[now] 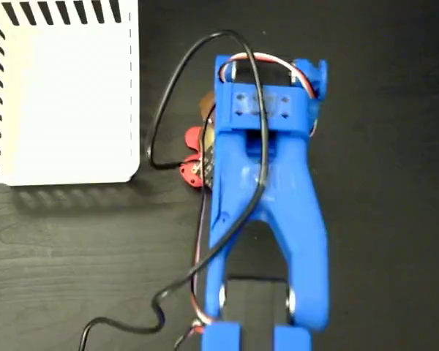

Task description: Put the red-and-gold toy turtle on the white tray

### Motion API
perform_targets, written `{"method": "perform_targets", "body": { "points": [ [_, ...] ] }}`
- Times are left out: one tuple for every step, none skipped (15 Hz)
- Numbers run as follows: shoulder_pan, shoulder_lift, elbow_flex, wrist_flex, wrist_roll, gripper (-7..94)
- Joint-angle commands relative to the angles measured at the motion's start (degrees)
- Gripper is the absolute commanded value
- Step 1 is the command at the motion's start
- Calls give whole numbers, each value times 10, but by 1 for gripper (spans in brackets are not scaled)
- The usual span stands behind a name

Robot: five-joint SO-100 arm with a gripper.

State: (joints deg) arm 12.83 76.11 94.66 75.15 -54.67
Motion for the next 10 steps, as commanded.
{"method": "perform_targets", "body": {
  "points": [
    [10,11,-36,-12,-3,51],
    [8,5,-36,-16,-3,51],
    [6,1,-36,-19,-3,51],
    [5,-2,-36,-22,-3,51],
    [4,-5,-36,-25,-3,50],
    [4,-9,-36,-28,-4,50],
    [4,-14,-34,-32,-4,50],
    [4,-18,-31,-37,-3,50],
    [5,-19,-24,-42,-3,50],
    [6,-19,-11,-54,-3,47]
  ]
}}
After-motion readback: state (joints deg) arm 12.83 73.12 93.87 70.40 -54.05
